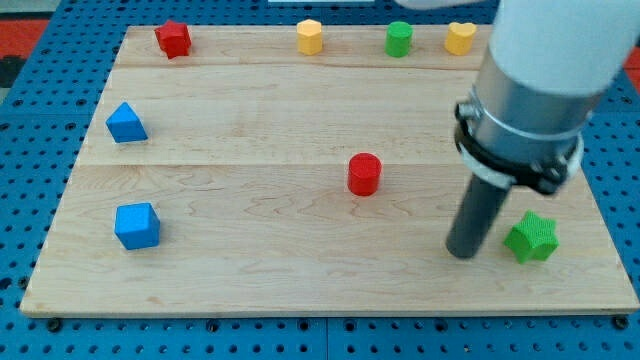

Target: Move the green star down to the green circle

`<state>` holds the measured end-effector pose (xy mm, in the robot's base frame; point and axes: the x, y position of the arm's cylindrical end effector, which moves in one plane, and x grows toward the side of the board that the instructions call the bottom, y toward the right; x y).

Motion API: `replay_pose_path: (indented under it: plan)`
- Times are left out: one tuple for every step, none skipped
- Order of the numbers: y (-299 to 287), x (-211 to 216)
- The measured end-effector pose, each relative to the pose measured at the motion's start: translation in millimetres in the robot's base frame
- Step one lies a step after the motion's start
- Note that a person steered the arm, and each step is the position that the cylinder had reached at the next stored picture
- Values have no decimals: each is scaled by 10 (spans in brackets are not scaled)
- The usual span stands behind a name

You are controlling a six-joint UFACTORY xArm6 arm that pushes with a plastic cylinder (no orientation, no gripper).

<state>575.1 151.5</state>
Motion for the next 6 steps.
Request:
replay_pose_path:
  plan:
    - [960, 27]
    - [1063, -386]
    - [682, -1030]
    - [21, -1899]
    - [-470, -2413]
    - [274, -2366]
